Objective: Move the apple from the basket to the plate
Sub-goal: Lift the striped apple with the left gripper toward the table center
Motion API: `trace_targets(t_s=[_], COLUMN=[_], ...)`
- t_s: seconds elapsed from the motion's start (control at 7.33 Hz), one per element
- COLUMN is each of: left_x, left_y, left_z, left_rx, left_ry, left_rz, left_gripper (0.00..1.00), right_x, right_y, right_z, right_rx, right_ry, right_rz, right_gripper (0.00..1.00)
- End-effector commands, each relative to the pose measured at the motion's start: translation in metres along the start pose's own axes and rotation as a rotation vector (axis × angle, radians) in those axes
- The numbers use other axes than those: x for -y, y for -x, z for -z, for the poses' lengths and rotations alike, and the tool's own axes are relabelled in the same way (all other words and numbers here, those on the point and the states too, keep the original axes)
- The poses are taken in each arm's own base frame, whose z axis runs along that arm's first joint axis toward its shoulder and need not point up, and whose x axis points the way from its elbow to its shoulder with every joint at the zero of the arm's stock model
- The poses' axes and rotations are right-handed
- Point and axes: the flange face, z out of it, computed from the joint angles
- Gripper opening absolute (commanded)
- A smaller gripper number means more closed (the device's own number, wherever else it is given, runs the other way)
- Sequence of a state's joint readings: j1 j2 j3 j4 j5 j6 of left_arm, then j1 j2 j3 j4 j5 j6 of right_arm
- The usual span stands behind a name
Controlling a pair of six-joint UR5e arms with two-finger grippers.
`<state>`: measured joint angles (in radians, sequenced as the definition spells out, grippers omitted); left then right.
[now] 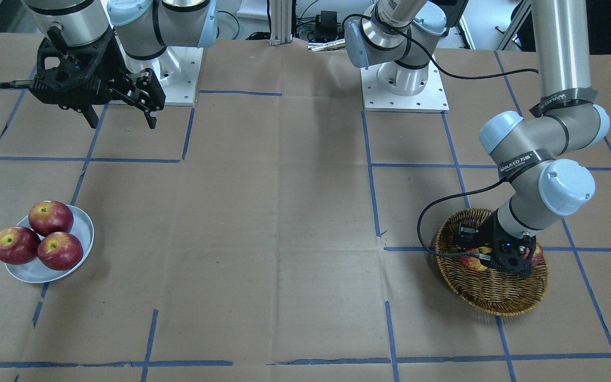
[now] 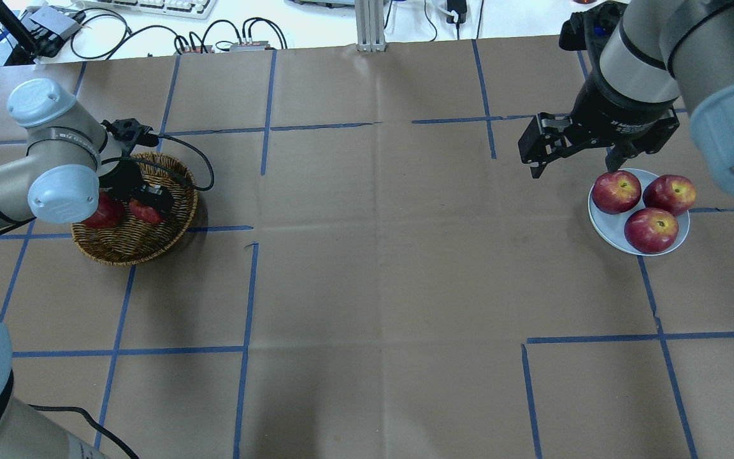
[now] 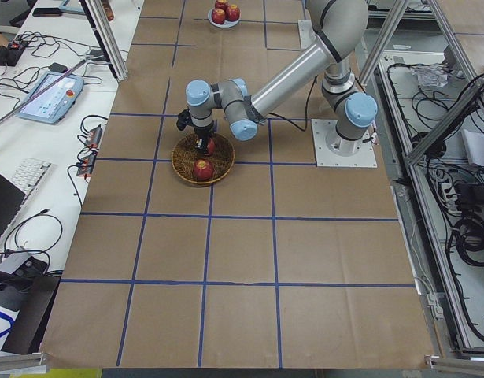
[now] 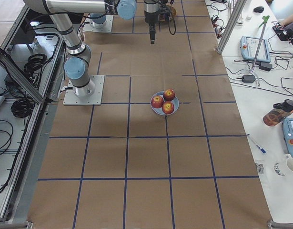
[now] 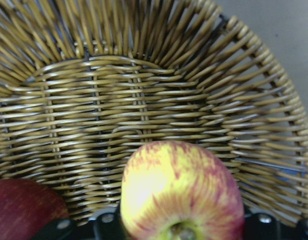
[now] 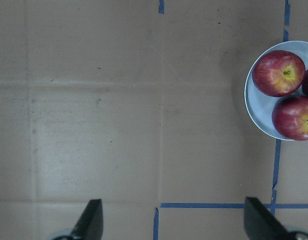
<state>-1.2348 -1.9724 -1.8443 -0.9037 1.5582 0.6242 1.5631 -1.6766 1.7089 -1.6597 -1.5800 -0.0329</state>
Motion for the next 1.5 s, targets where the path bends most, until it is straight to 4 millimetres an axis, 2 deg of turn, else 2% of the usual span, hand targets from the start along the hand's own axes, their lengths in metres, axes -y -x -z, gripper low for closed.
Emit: trace_targets(t_s=[0.0,0.14,0.27,0.55,0.82,1.09,1.23,1.36], left_x=[0.004,0.012,0.023,0.036,0.048,0.076,0.089,0.087], left_y=[-0.017,-0.056,-0.107,-0.216,-0.311,-0.391,-0.424,-0.434], left_z=[0.031,0.049,0.059,0.063,0.051,0.021,0.010,-0.013], left_rx=[0.019,0.023,0.026,0.014,0.000,-0.007,-0.006,0.014], left_ry=[-0.036,-0.046,-0.062,-0.074,-0.073,-0.055,-0.057,-0.027], left_rz=[0.092,0.108,0.138,0.215,0.308,0.349,0.344,0.331], left_gripper=[0.12,0.10,0.07,0.02,0.03,0.03,0.03,0.03], right_x=[0.000,0.000,0.000,0.000,0.000,0.000,0.000,0.000], right_y=[0.000,0.000,0.000,0.000,0.000,0.000,0.000,0.000], right_z=[0.000,0.000,0.000,0.000,0.000,0.000,-0.001,-0.001], right_rx=[0.000,0.000,0.000,0.000,0.000,-0.001,0.000,0.000], right_ry=[0.000,0.000,0.000,0.000,0.001,0.002,0.003,0.003], right_rz=[-0.001,-0.001,-0.001,-0.001,-0.001,-0.001,-0.001,-0.001], right_gripper=[1.00,1.00,1.00,1.00,1.00,1.00,1.00,1.00])
